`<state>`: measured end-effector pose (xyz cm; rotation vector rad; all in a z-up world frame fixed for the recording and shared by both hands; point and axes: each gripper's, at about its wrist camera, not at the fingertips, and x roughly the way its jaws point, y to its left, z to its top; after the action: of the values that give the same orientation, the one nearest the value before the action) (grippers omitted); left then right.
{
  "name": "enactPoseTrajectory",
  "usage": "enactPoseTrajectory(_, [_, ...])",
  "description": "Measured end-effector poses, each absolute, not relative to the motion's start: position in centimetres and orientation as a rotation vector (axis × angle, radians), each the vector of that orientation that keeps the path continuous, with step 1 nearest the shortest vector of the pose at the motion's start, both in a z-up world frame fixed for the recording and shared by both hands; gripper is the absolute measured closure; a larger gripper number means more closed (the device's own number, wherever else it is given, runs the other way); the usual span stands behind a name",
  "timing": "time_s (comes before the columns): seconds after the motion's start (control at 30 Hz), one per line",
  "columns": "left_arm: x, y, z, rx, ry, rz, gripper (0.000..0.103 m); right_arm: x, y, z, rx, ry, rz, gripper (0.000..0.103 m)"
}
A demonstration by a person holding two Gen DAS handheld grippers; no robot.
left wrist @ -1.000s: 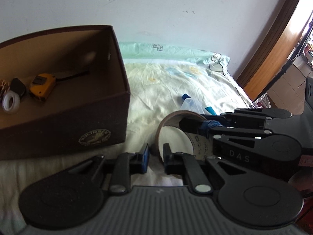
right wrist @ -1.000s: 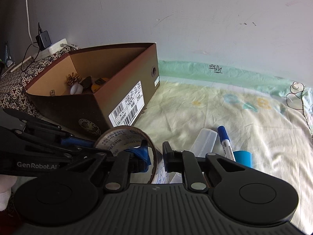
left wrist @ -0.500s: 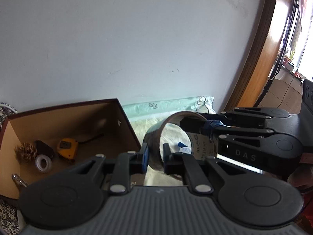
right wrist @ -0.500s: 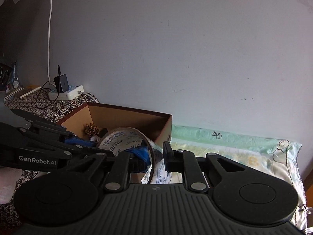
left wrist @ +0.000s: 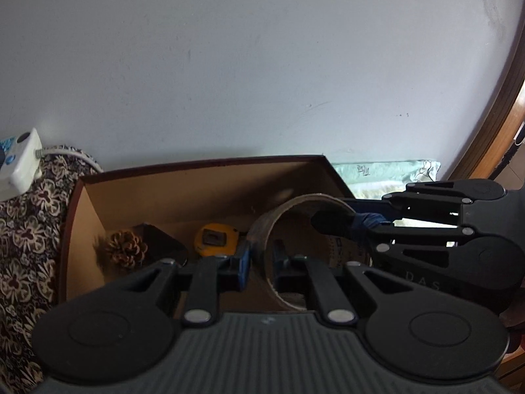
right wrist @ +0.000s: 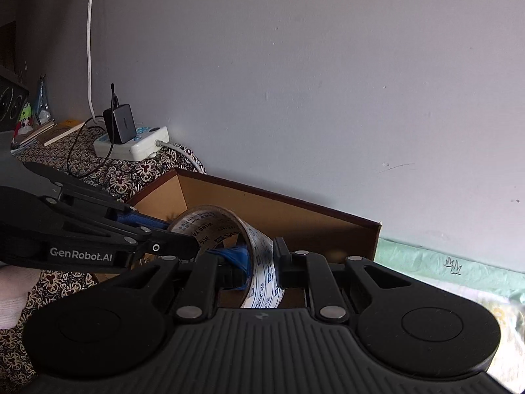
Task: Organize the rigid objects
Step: 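Carry the tape roll with the right tool over the brown box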
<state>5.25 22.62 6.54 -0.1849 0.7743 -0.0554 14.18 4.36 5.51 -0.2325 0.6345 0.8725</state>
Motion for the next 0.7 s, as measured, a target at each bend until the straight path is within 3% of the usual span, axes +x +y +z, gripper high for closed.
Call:
enactPoseTrajectory(0.4, [7.9, 26.5, 1.2, -0.212, 0.980, 0.028, 0.097, 15.9, 10.3, -0.4, -0.255, 1.005, 0.909, 0.103])
enactPoseTrajectory(0.7, [9.1, 28.0, -1.0, -0.206, 1.081, 0.082, 0.097, 15.9, 12.8, -1.8, -0.252, 1.127, 0.918, 0.103])
